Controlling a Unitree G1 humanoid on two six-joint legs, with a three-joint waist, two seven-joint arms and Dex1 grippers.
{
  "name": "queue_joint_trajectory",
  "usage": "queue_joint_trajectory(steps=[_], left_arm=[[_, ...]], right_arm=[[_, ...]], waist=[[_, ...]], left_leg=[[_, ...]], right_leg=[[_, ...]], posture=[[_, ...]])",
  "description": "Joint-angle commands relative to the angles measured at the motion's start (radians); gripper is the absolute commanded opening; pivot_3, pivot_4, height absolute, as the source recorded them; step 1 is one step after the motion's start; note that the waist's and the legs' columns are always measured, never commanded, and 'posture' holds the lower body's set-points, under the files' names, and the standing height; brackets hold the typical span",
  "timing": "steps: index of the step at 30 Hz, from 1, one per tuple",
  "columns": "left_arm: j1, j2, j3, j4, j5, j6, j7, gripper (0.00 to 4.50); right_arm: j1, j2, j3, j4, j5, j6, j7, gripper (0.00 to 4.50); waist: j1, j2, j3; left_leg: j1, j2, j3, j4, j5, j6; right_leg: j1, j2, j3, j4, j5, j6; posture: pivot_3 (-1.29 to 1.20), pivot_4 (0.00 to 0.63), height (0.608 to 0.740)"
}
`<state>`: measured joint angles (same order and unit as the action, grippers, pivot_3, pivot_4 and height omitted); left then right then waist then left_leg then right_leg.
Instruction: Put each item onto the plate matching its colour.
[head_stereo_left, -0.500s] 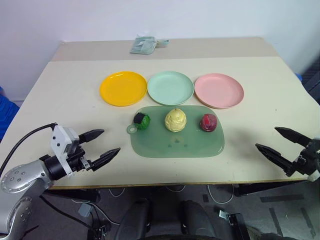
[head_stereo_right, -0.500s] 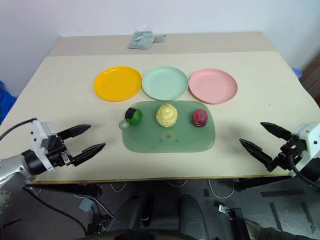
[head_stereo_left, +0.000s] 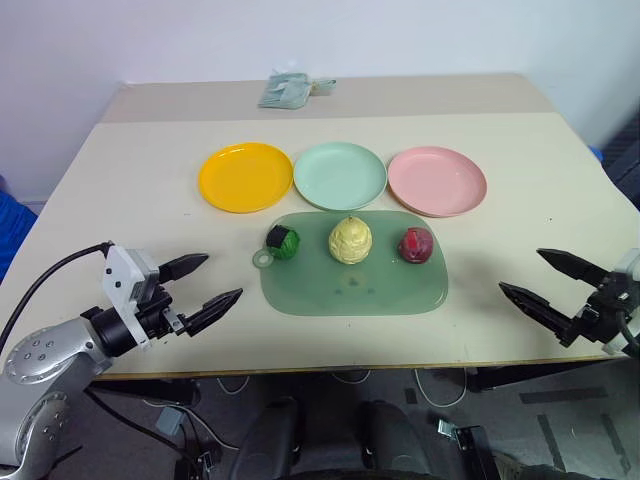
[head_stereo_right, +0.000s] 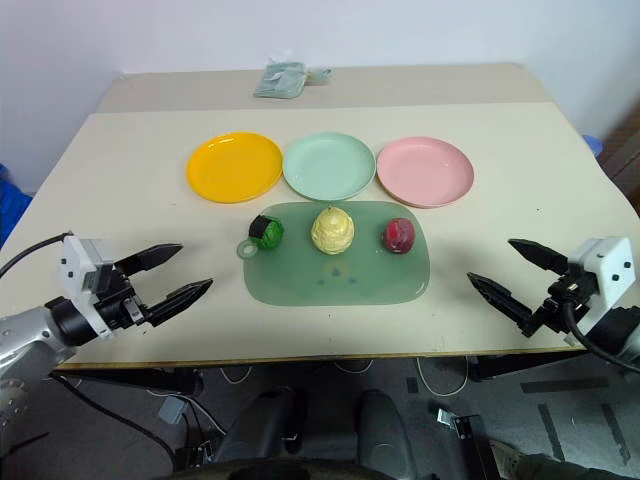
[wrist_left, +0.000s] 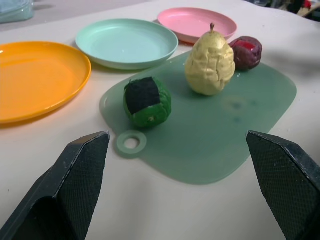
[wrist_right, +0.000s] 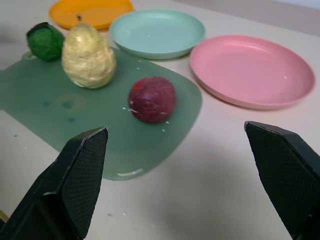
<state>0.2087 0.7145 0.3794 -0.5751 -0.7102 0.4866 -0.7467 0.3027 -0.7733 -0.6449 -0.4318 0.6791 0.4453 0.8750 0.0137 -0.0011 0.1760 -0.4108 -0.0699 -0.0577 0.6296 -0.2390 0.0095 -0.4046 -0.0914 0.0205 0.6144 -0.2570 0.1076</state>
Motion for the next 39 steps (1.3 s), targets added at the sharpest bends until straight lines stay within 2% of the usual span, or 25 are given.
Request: queue_joint_trajectory(steps=[1,7,13,17,22,29,39], left_arm=[[-0.01,-0.005,0.002,-0.031,0.004,-0.014,0.008,4.5],[-0.025,-0.014,-0.023,-0.035,0.021,0.014,0.052,4.5],[-0.13,-0.049,-0.105,-0.085,-0.009,0.219,0.264,4.5],[-0.241,-0.106,-0.175,-0.077,-0.014,0.343,0.393,4.5],[-0.352,-0.207,-0.278,-0.047,0.041,0.394,0.5,4.5],[-0.443,-0.281,-0.36,0.045,0.14,0.401,0.564,4.5],[-0.583,-0.353,-0.412,0.203,0.236,0.424,0.591,4.5]], right_arm=[[-0.012,-0.014,-0.005,-0.036,0.001,-0.004,-0.002,4.46],[-0.075,-0.044,0.035,-0.091,0.05,0.022,0.013,4.46],[-0.238,-0.086,0.167,-0.151,0.099,0.074,0.004,4.46],[-0.33,-0.099,0.244,-0.13,0.104,0.083,0.04,4.46],[-0.416,-0.08,0.358,-0.075,0.048,0.048,0.073,4.46],[-0.473,-0.056,0.436,-0.029,0.004,0.009,0.101,4.46],[-0.486,-0.029,0.468,0.018,-0.047,-0.038,0.112,4.46]], waist=[[0.0,0.0,0.0],[-0.001,0.0,0.0],[0.002,-0.001,0.001],[0.004,-0.003,0.001],[0.002,-0.004,0.002],[0.001,-0.004,0.002],[0.002,-0.005,0.002]], left_leg=[[0.0,0.0,0.0,0.0,0.0,0.0],[0.0,0.0,0.0,0.001,0.0,0.0],[0.0,0.0,0.0,0.002,0.0,0.0],[0.0,-0.001,-0.001,0.003,0.0,0.001],[0.0,-0.001,-0.001,0.003,0.0,0.001],[0.001,-0.001,-0.001,0.004,0.001,0.0],[0.001,-0.001,-0.001,0.005,0.001,0.0]], right_leg=[[0.0,0.0,0.0,0.0,0.0,0.0],[0.0,0.0,0.0,0.0,0.0,0.0],[0.0,0.0,-0.001,0.002,0.0,0.0],[0.001,0.001,-0.002,0.002,0.001,0.001],[0.001,0.001,-0.002,0.003,0.002,0.003],[0.0,0.002,-0.002,0.005,0.002,0.004],[0.001,0.002,-0.002,0.006,0.003,0.004]], posture=[[0.0,0.15,0.74],[0.0,0.15,0.74],[0.0,0.15,0.74],[0.0,0.15,0.74],[0.0,0.15,0.74],[0.0,0.15,0.74],[0.0,0.15,0.74]])
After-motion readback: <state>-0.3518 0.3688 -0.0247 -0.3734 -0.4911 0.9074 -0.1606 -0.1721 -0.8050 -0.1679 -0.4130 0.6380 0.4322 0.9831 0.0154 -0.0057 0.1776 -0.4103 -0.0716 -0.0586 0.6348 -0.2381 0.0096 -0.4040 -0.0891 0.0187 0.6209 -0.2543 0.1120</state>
